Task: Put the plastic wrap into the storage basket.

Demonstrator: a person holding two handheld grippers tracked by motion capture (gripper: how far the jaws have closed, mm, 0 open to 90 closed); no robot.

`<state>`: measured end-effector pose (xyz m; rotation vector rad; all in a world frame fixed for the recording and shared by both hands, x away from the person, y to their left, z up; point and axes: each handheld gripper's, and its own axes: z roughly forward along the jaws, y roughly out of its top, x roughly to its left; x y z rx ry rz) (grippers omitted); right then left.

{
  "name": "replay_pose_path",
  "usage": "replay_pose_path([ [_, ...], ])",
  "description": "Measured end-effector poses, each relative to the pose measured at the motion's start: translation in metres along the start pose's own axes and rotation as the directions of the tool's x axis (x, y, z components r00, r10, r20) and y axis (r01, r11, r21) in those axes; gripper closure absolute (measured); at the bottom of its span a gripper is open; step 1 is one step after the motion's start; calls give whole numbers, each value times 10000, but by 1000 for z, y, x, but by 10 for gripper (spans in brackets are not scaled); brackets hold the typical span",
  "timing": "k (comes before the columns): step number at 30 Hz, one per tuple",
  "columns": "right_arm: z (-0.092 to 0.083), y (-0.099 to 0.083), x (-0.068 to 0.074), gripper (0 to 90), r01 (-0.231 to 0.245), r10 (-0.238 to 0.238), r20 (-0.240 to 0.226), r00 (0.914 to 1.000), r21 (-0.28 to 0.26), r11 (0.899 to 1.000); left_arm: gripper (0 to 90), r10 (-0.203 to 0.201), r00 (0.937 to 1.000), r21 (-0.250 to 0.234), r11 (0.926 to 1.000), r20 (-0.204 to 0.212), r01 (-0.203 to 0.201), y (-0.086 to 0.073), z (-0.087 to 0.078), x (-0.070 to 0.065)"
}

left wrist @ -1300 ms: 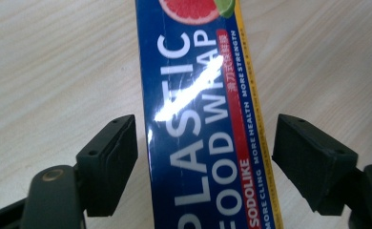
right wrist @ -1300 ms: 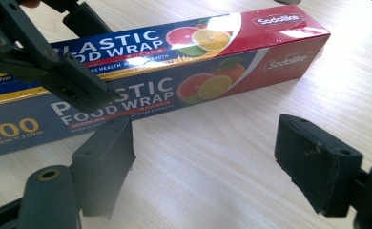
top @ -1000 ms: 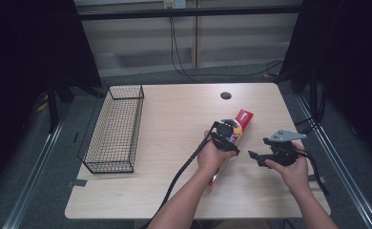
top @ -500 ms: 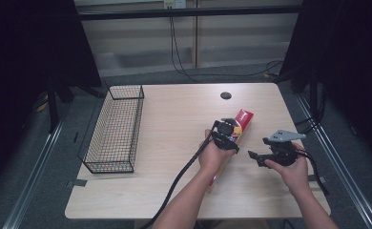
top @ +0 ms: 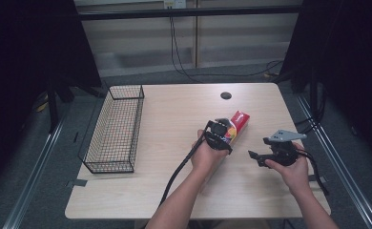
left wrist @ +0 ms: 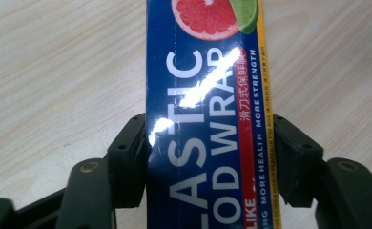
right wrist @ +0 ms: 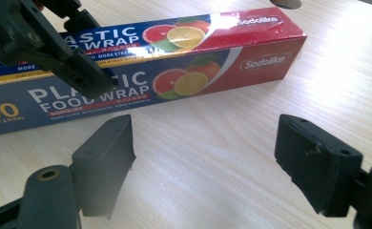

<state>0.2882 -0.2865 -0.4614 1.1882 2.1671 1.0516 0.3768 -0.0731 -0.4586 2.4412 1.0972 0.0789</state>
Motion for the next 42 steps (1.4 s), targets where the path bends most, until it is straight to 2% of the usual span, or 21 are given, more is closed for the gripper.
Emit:
replay_pose_path([
  [3,1,0,0,204,27,-27,-19,10000,-12,10000,318,-108,9999,-141,9998,-102,107,2,6,1],
  [4,1,0,-1,204,-1,1,-48,10000,13,10000,331,40,9999,-72,10000,-108,-40,3,8,2],
  [5,1,0,-1,204,-1,1,-48,10000,13,10000,331,-24,10000,102,9999,-54,24,4,10,2],
  [6,1,0,-1,204,0,0,-23,10000,10,10000,354,-215,9998,-34,9998,-38,215,4,12,1],
  [7,1,0,-1,204,-16,17,-35,10000,37,10000,386,-100,9999,-13,9999,-48,100,5,12,1],
  [8,1,0,-1,204,-16,17,-35,10000,37,10000,386,245,9993,188,9995,-271,-240,6,10,-1],
  [9,1,-1,-2,204,6,-6,-5,10000,36,10000,408,236,9990,168,9996,-390,-230,6,10,-3],
  [12,1,-2,-3,203,27,-27,-33,10000,28,10000,422,100,9997,439,9990,-212,-91,6,7,0],
  [15,0,-1,-3,201,-1,1,-33,10000,-41,10000,426,65,9997,683,9977,-253,-47,2,-2,6],
  [19,-1,-1,-4,199,-29,28,-29,10000,-79,10000,428,-254,9996,760,9968,-79,259,-1,-17,20],
  [24,-1,-1,-3,196,-18,17,-50,10000,-65,10000,429,-373,9990,1042,9938,-245,397,-8,-35,36],
  [28,0,-1,-4,193,-11,11,-55,10000,-77,10000,431,-587,9978,1001,9931,-301,614,-12,-45,45],
  [29,0,-1,-3,192,-39,38,-35,10000,-51,10000,432,-571,9980,1120,9919,-282,599,-12,-49,48],
  [32,0,-1,-3,183,-31,31,-44,10000,-57,10000,432,-589,9976,1053,9925,-351,623,-13,-58,55],
  [34,0,0,-3,174,-22,21,-123,9999,-105,9999,431,-751,9964,1009,9918,-406,788,-15,-63,57],
  [35,0,0,-3,165,-8,6,-162,9999,-101,9999,432,-656,9971,1002,9926,-393,692,-15,-66,60],
  [36,1,0,-3,157,63,-64,-183,9998,-68,10000,432,-816,9958,958,9917,-414,853,-16,-67,60],
  [42,2,1,-1,121,75,-78,-268,9996,-99,9999,431,-840,9958,975,9914,-373,873,-18,-78,68],
])
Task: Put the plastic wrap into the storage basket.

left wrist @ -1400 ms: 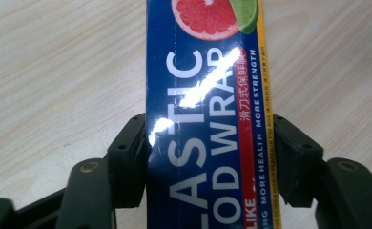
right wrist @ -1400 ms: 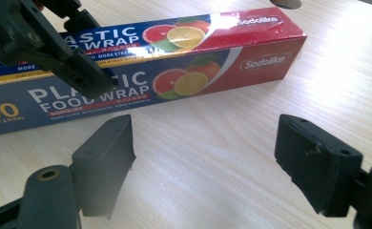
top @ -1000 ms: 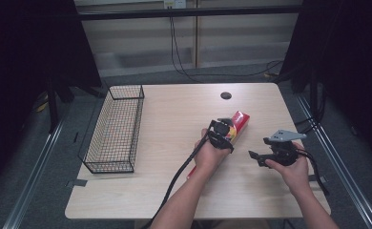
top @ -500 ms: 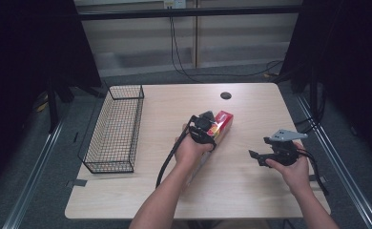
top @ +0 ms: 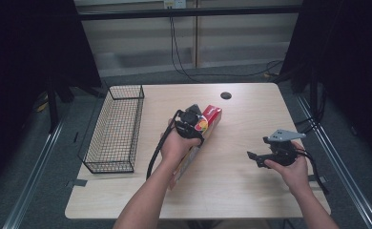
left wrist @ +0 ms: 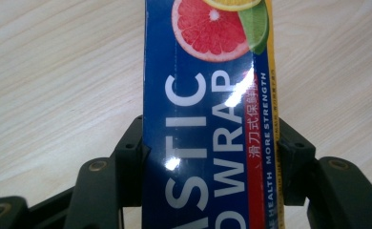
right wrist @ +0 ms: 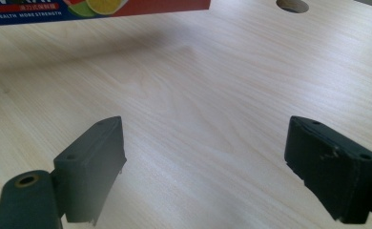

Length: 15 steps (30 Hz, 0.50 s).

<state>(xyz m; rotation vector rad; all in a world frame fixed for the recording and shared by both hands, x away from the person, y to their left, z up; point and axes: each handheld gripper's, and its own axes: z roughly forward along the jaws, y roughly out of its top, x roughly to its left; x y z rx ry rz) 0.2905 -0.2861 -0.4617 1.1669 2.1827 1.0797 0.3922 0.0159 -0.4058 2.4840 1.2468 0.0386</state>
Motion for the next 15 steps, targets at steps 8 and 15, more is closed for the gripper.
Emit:
replay_pose_path([
  [8,2,-1,0,97,0,1,-63,10000,211,9998,431,-166,9997,-9,9999,-172,166,-3,-15,10],
  [15,3,-1,1,82,118,-115,-135,9998,254,9996,430,-551,9981,-260,9982,-273,544,-8,-32,21],
])
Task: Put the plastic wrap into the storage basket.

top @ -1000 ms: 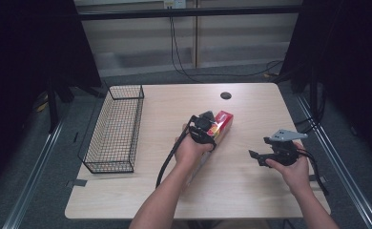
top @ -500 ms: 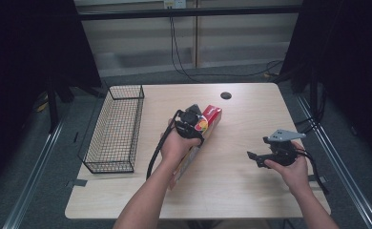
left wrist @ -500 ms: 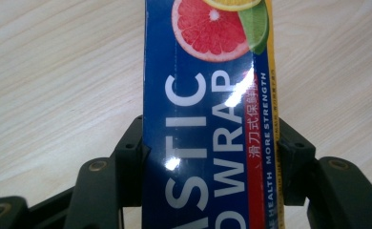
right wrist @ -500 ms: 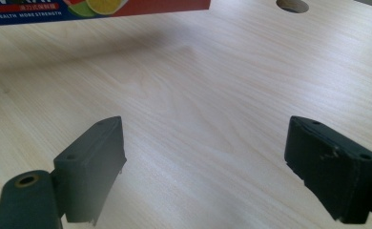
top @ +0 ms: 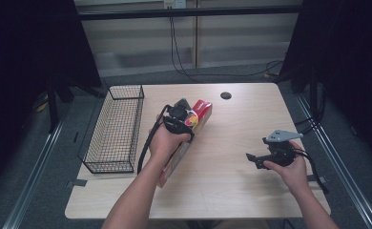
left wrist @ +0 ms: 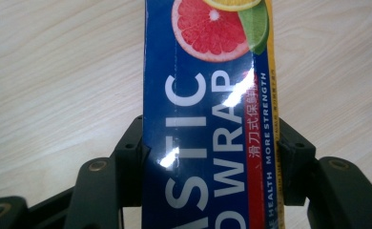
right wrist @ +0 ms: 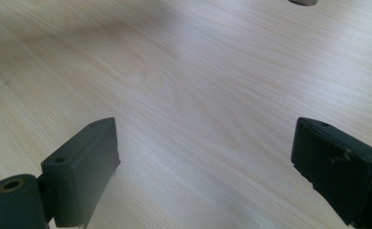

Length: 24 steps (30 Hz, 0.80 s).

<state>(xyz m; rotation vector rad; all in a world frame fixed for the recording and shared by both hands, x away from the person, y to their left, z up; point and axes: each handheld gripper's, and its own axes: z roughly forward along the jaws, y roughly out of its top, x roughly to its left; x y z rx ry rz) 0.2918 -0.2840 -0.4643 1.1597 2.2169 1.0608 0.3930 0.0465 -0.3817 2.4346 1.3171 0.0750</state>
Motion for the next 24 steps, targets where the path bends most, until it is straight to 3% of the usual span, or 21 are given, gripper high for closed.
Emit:
replay_pose_path([
  [8,0,0,2,52,-40,40,40,10000,47,10000,430,-172,9998,-136,9998,-44,171,-5,-16,15],
  [18,1,1,2,24,-23,23,-59,10000,-81,10000,430,-861,9956,-440,9955,-367,845,-11,-31,31],
  [24,1,1,3,14,48,-50,-191,9998,-107,9999,430,-1110,9926,-382,9933,-491,1092,-15,-37,41],
])
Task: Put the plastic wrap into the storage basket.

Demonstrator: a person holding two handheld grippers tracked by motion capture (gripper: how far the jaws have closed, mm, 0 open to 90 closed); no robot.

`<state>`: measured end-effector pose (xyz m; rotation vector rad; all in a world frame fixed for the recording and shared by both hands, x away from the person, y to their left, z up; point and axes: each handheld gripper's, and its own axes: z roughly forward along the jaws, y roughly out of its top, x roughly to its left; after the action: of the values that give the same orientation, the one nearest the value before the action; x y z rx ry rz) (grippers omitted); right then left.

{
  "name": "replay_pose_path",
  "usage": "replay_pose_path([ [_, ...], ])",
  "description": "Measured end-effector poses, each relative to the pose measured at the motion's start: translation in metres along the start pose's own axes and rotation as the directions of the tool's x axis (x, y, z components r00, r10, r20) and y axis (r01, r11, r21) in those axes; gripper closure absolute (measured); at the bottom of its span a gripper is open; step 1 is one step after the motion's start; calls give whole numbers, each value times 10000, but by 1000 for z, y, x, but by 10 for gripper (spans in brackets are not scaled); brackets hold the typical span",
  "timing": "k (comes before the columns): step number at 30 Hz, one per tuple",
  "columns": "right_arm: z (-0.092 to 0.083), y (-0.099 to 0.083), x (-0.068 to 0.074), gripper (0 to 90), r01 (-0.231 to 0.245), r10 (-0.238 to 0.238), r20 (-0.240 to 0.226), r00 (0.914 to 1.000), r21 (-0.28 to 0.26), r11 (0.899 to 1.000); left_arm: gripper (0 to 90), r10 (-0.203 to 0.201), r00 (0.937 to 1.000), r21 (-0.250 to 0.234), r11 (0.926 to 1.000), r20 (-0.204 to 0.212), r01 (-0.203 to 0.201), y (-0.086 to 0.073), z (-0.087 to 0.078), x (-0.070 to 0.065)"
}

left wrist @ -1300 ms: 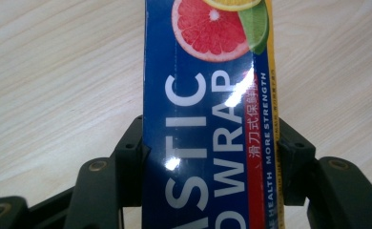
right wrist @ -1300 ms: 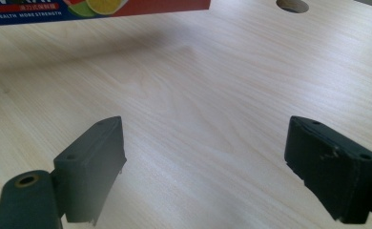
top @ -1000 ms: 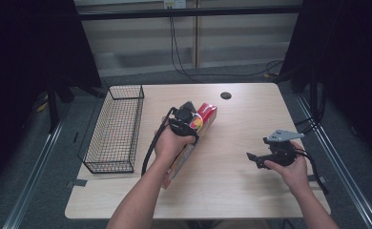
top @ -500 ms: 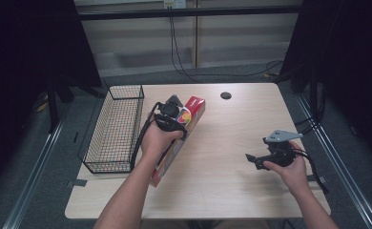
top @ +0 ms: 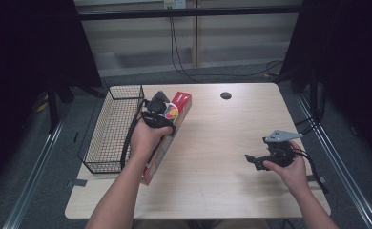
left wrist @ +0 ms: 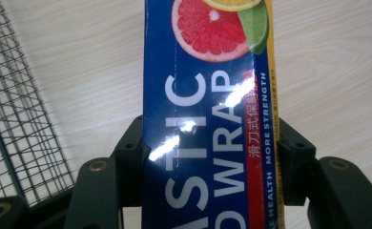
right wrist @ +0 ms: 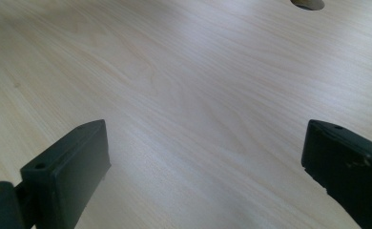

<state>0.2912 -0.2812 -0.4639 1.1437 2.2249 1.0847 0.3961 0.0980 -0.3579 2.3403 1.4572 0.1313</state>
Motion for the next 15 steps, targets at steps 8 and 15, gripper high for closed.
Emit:
replay_pose_path([
  [8,0,0,1,0,109,-110,-163,9998,-62,9999,430,-465,9984,-4,9989,-311,465,-4,-7,14],
  [15,2,0,2,0,301,-304,-446,9985,-72,9995,430,-877,9955,-57,9961,-372,876,-7,-12,24],
])
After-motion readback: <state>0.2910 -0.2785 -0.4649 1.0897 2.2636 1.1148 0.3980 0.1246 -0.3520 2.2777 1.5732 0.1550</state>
